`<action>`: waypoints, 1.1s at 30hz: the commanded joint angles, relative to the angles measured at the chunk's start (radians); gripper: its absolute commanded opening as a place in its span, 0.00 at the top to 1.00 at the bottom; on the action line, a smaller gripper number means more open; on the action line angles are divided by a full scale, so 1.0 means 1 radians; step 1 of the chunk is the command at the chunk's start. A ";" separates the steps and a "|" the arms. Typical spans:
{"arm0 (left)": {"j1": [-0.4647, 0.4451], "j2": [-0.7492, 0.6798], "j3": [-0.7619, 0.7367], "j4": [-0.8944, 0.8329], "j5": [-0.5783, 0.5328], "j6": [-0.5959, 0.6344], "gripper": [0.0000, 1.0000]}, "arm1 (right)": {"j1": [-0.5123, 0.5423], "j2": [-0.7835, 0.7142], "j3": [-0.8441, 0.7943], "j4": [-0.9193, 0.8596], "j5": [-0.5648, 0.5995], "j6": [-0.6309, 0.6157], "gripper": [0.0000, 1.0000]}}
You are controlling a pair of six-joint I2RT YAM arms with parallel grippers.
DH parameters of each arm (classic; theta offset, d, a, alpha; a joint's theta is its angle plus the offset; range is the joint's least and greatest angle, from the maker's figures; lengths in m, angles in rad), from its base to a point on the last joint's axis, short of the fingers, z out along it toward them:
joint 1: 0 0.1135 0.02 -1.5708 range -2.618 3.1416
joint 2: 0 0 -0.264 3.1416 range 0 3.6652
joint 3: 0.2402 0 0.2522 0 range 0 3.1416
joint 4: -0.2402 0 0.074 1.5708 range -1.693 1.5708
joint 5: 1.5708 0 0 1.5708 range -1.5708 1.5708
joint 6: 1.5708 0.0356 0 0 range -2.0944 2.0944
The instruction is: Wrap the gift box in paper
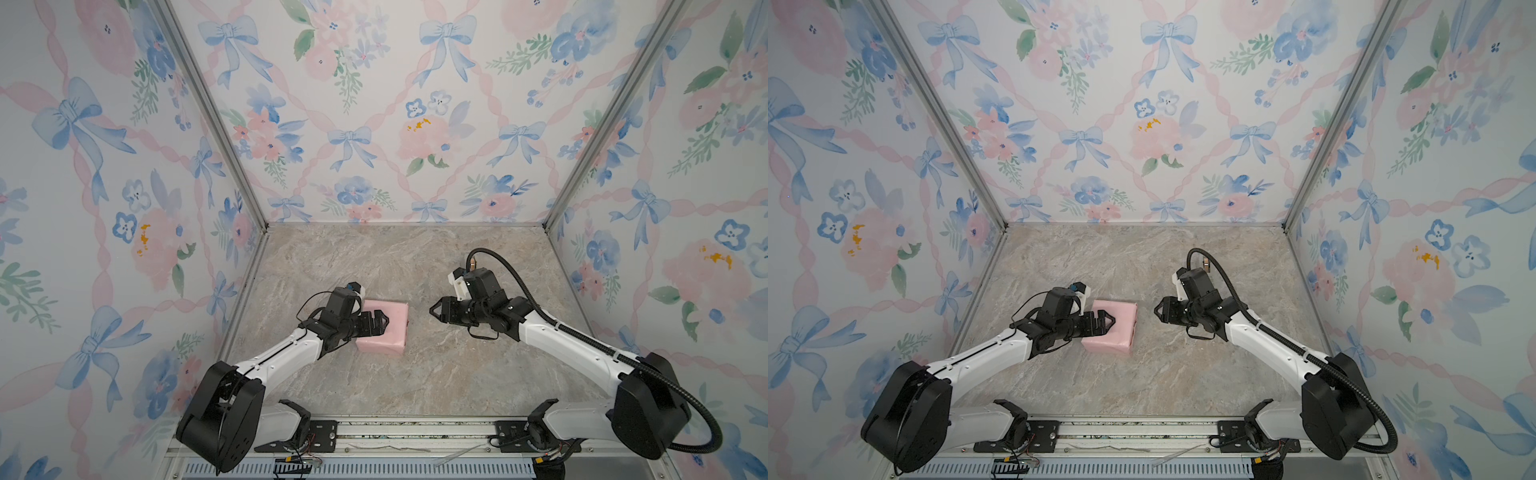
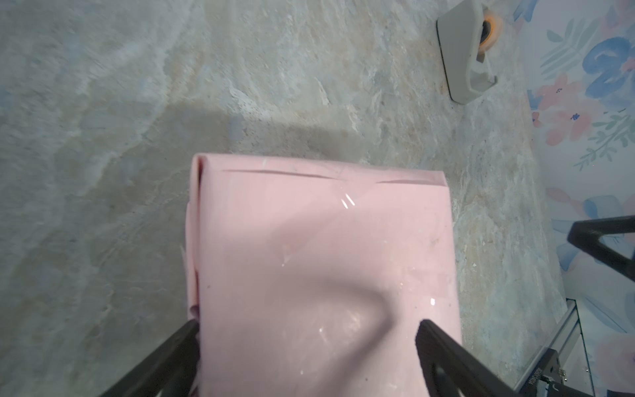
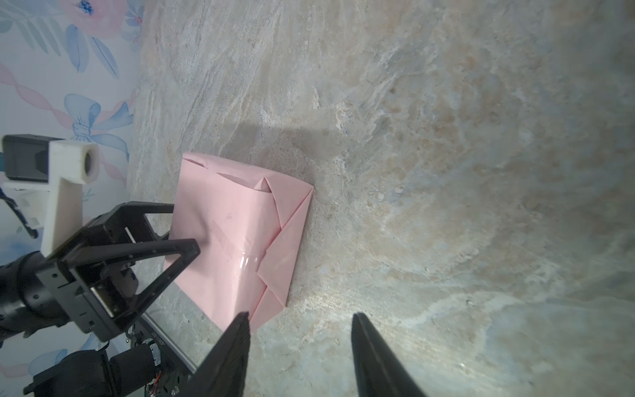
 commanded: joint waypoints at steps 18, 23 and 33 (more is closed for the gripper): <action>-0.251 0.154 0.075 0.188 -0.008 -0.170 0.02 | -0.083 -0.179 -0.076 -0.139 0.051 -0.013 0.47; -0.251 0.051 0.042 0.143 -0.036 -0.179 0.02 | -0.075 -0.162 -0.170 -0.092 -0.001 0.060 0.47; -0.263 0.013 -0.029 0.148 0.012 -0.223 0.02 | -0.062 -0.080 -0.230 -0.033 0.021 0.080 0.47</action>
